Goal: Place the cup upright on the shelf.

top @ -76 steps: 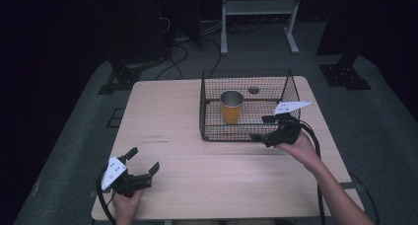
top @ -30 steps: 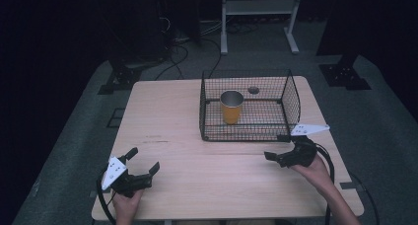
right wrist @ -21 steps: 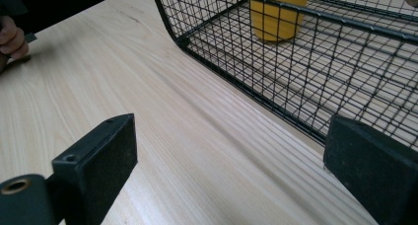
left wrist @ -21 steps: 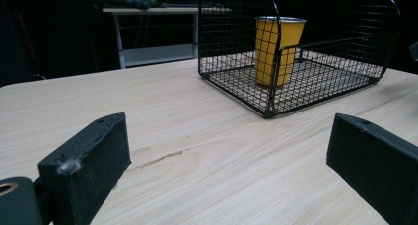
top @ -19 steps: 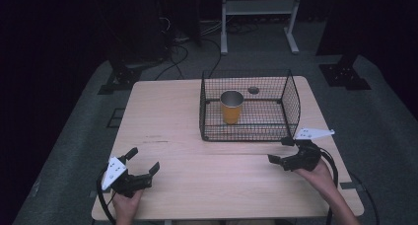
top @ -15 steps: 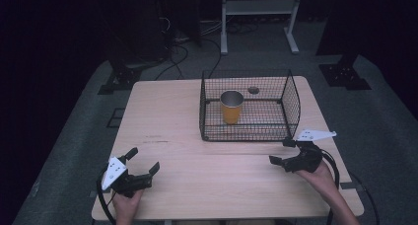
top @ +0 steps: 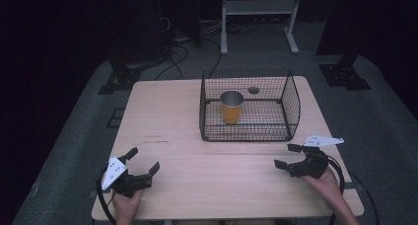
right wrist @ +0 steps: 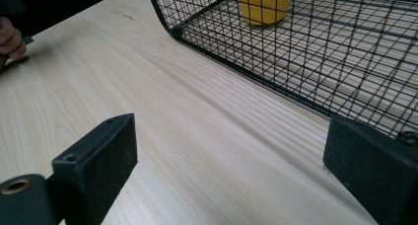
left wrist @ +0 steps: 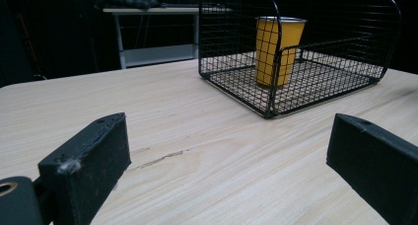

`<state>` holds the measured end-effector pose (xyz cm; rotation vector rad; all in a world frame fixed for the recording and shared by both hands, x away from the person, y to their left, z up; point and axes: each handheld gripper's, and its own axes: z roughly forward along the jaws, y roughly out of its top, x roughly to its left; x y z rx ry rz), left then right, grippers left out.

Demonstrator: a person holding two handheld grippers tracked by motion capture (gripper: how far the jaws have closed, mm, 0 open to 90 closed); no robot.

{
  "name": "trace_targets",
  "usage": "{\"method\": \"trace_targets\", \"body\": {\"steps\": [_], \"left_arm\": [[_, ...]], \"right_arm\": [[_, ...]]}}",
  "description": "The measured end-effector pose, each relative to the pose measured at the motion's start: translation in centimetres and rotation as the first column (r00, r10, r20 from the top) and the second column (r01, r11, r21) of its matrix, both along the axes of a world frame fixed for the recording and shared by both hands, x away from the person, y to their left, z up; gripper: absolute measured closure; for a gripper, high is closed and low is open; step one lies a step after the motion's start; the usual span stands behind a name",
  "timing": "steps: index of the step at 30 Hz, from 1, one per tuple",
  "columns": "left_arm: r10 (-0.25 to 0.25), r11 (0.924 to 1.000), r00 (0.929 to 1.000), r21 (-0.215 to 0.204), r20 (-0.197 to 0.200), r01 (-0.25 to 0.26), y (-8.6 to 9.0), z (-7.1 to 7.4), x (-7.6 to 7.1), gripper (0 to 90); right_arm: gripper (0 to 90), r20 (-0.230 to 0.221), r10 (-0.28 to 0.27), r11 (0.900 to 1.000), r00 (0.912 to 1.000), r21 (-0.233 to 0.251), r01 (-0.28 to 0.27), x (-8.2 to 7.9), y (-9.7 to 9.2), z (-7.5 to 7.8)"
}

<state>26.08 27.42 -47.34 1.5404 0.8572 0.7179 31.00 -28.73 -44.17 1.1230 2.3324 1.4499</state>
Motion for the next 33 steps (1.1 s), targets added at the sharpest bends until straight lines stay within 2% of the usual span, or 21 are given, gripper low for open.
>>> {"method": "trace_targets", "body": {"steps": [18, 23, 31, 33], "left_arm": [[0.003, 1.0000, 1.0000, -0.001, -0.001, -0.003, 0.0, 0.0, 0.0, 2.2], [0.006, 1.0000, 1.0000, -0.001, -0.001, -0.006, 0.0, 0.0, 0.0, 2.2], [0.008, 0.9999, 0.9999, 0.014, -0.006, -0.008, -0.1, 0.0, 0.1, 2.2], [0.011, 0.9999, 0.9999, 0.011, -0.005, -0.011, -0.1, 0.0, 0.0, 2.2]], "right_arm": [[5.5, 0.015, -0.024, 0.9997, 0.9996, 0.001, 0.024, -1.9, -0.9, -0.3], [5.5, 0.009, -0.027, 0.9995, 0.9996, 0.018, 0.027, -2.6, -1.3, -0.6], [5.5, -0.002, -0.037, 0.9993, 0.9993, 0.006, 0.037, -3.8, -1.6, -1.6], [5.5, -0.008, -0.039, 0.9990, 0.9992, 0.020, 0.039, -4.0, -1.7, -1.7]]}}
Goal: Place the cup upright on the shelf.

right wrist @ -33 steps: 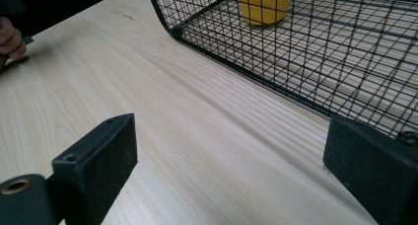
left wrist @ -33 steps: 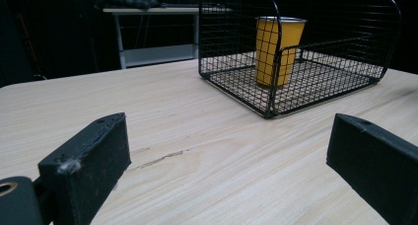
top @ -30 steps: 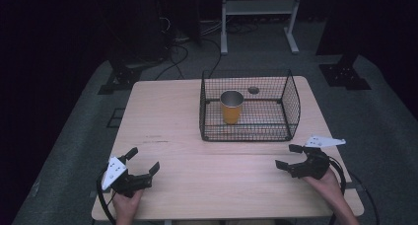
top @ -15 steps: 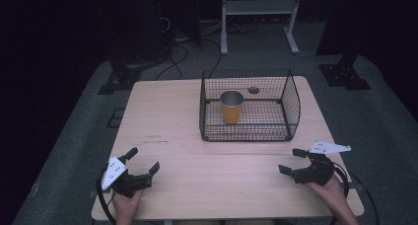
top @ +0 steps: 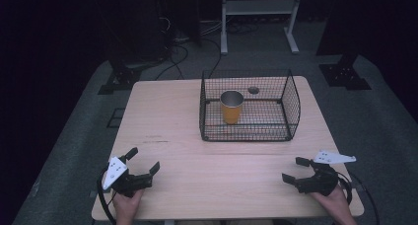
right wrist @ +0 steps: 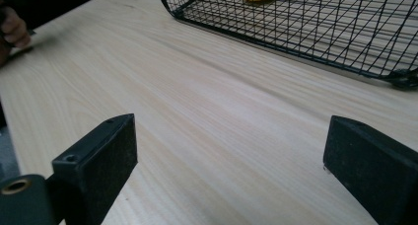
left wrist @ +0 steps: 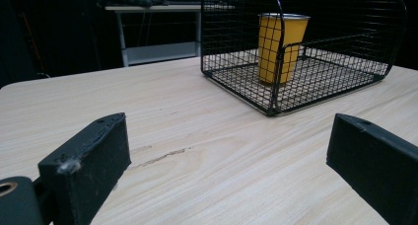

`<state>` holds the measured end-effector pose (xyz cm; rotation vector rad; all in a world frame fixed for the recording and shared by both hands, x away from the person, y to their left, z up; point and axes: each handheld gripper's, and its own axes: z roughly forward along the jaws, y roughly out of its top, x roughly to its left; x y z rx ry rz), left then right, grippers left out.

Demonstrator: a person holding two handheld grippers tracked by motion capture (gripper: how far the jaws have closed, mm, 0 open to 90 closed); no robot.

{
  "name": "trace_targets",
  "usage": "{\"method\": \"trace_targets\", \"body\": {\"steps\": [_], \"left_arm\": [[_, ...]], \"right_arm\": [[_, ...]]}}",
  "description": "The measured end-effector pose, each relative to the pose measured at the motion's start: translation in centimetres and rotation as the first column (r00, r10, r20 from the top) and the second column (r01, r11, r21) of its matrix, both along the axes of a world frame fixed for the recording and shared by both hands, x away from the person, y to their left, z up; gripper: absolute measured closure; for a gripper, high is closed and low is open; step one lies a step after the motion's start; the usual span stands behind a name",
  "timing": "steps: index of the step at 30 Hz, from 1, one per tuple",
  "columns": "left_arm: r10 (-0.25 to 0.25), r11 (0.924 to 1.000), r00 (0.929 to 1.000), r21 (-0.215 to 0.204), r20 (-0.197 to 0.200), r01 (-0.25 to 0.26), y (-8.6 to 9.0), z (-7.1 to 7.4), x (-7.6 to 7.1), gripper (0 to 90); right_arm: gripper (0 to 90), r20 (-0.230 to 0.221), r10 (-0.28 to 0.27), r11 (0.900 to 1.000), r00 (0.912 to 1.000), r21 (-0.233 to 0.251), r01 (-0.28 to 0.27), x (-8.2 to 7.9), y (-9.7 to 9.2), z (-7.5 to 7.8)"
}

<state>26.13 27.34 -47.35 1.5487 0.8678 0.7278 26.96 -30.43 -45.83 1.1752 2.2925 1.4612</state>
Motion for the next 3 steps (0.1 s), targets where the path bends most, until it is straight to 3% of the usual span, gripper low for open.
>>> {"method": "trace_targets", "body": {"steps": [3], "left_arm": [[0.002, 1.0000, 1.0000, -0.005, 0.001, -0.002, 0.06, 0.00, 0.00, 2.2]], "right_arm": [[5.4, 0.001, 0.001, 1.0000, 1.0000, -0.008, -0.001, -0.23, -0.04, -0.07]]}}
